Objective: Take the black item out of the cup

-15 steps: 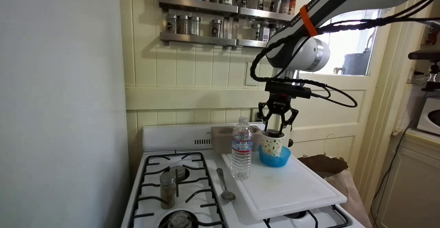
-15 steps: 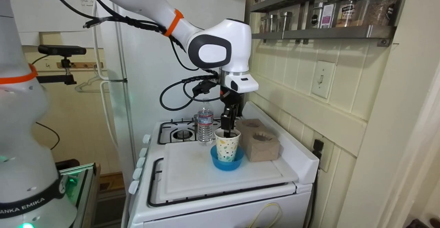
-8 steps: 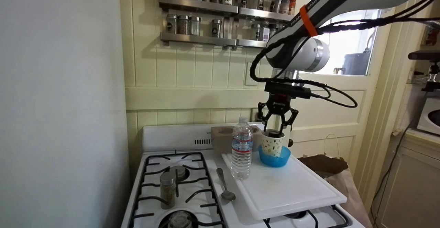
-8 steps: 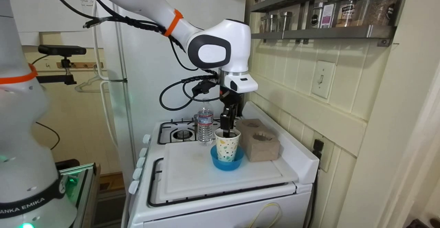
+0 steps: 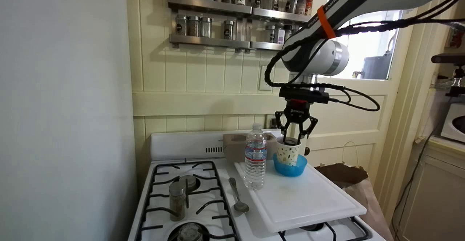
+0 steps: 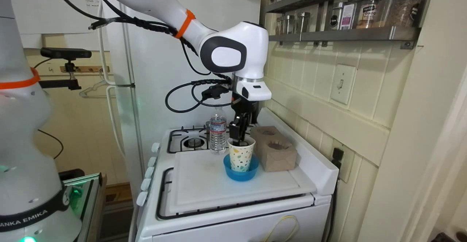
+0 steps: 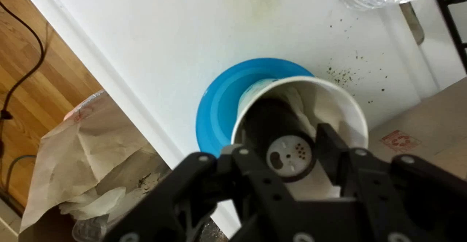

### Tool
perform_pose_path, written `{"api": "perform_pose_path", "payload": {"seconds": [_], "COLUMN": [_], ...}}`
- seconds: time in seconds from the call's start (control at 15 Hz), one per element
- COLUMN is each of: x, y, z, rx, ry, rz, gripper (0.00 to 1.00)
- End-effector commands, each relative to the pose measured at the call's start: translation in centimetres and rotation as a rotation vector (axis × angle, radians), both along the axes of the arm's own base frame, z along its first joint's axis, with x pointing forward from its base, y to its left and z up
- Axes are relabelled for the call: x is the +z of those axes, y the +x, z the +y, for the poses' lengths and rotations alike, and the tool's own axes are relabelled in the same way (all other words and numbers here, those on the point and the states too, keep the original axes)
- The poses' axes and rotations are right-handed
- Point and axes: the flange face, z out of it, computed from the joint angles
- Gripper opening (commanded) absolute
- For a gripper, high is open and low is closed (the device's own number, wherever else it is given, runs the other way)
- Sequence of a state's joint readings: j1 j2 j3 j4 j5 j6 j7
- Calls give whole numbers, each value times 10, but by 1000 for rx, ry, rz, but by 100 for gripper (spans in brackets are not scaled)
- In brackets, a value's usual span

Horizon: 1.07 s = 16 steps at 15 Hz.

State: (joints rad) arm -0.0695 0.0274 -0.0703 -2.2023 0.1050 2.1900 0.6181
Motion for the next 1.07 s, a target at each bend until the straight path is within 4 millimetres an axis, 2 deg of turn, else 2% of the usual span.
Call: {"api": "perform_pose_path", "payload": {"seconds": [0.0, 0.07, 0.13, 0.2, 0.27, 0.4, 0.53, 0.73, 0.93, 1.0], "x": [-10, -10, -11, -12, -12, -9, -2, 12, 13, 12], "y": [-2, -2, -2, -1, -1, 0, 2, 4, 5, 5], "z": [1, 0, -1, -1, -1, -1, -2, -3, -3, -2], "rx": [-63, -76, -87, -97, -106, -118, -125, -123, -119, -118], "ry": [4, -2, -5, -10, -13, -21, -30, -37, -38, -35], "rz": [55, 59, 63, 69, 69, 66, 56, 29, 35, 41], "gripper": [54, 57, 47, 31, 30, 12, 1, 0, 0, 26]}}
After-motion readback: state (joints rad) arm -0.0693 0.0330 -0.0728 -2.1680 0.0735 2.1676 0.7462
